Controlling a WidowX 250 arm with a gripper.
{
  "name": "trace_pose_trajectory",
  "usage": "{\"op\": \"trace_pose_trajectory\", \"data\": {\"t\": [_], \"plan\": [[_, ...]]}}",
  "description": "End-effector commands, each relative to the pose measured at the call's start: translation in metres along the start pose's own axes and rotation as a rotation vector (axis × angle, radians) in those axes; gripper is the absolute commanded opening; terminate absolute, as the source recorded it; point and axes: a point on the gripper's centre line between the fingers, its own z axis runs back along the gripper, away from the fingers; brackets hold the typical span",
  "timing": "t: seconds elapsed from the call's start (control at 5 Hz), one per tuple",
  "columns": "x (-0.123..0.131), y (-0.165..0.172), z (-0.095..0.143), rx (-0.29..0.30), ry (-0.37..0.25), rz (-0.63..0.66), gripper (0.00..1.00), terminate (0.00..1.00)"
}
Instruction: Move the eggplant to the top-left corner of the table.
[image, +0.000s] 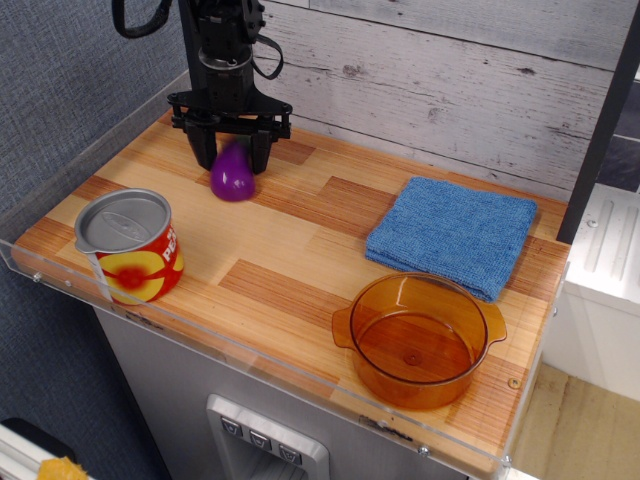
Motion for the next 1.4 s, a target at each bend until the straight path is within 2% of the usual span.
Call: {"op": "trace_pose_trajectory", "data": {"t": [0.0,0.6,0.8,1.2], "plan": [[-0.001,0.014,0.019,-0.011,-0.032,-0.013,1.00,0.00],[0.007,0.005,0.068,-0.023,-0.105,-0.101,1.00,0.00],[0.004,-0.007,0.088,-0.037,-0.134,-0.149,1.00,0.00],[-0.008,-0.046,0.108,-0.089,-0.157,-0.278,1.00,0.00]]}}
